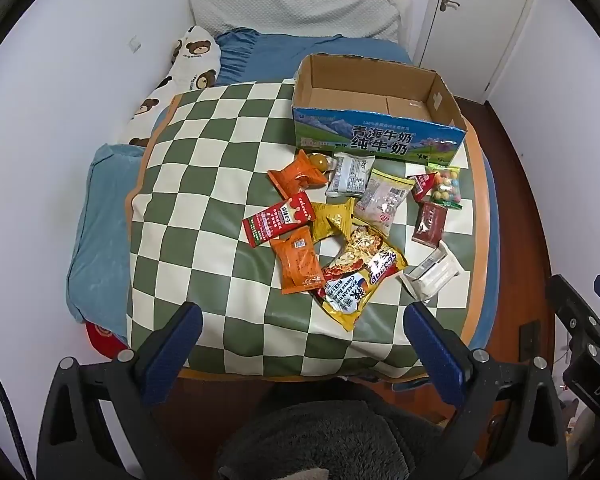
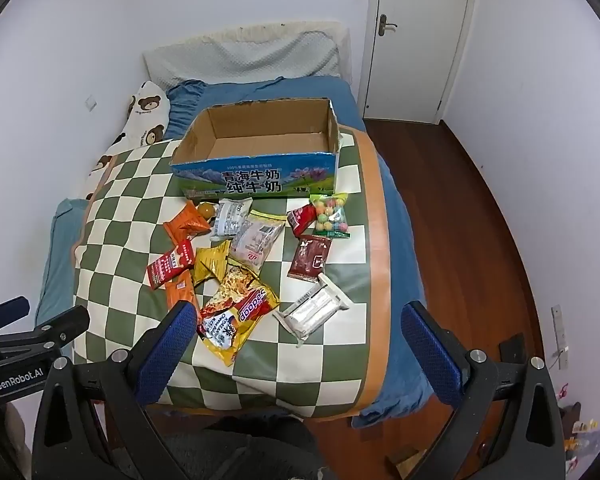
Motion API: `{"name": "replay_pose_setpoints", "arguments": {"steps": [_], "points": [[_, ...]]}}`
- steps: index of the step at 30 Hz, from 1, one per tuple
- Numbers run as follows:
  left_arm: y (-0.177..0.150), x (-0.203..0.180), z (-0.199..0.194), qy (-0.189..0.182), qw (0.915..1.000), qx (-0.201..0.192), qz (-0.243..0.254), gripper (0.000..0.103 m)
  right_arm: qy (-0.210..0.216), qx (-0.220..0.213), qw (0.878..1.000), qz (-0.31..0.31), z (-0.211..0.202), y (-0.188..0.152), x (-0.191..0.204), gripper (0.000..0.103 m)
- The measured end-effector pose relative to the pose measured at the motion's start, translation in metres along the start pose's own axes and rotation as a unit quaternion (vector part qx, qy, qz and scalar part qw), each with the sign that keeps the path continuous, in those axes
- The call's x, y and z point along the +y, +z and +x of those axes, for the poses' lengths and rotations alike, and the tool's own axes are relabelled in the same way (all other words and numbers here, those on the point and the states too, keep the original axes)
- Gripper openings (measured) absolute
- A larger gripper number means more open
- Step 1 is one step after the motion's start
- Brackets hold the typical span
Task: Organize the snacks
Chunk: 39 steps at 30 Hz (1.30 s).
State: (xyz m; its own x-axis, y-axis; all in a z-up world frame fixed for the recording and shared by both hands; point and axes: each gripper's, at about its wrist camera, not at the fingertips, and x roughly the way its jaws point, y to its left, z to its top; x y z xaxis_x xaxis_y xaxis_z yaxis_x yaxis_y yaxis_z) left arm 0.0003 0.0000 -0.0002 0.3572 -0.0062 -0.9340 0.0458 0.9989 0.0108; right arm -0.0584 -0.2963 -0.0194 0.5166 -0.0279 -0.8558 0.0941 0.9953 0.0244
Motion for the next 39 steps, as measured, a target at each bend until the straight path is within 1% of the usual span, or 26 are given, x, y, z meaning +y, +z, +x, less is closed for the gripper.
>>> {"name": "replay_pose_setpoints", "arguments": {"steps": [6,7,17,22,30,39], "points": [[0.000,-0.001,-0.001,0.004,1.0000,-0.002,0.000,0.103,0.002,0.005,1.000,0.004,0.003,0.003,-0.002,0.103],[0.000,-0.001,-0.001,0.004,1.0000,-0.002,0.001,0.103,0.002,0.005,1.000,0.003,0.003,-0.004,0.005,0.103],[-0.003,0.001,0.000,0.005,1.0000,-0.003,0.002,0.103,0.004,0.006,1.000,0.011,0.003,-0.008,0.008,0.103],[-0.004,0.002,-0.001,0.005,1.0000,-0.003,0.001,0.103,0.008,0.007,1.000,0.010,0.004,-0.004,0.003,0.103],[-0.003,0.003,-0.003,0.003,1.0000,-0.003,-0.001,0.103,0.009,0.006,1.000,0.009,-0.003,-0.008,0.011,0.103],[-0.004,0.004,-0.003,0.003,1.0000,-0.005,0.000,0.103,0.012,0.007,1.000,0.010,-0.006,-0.008,0.011,0.103]]}}
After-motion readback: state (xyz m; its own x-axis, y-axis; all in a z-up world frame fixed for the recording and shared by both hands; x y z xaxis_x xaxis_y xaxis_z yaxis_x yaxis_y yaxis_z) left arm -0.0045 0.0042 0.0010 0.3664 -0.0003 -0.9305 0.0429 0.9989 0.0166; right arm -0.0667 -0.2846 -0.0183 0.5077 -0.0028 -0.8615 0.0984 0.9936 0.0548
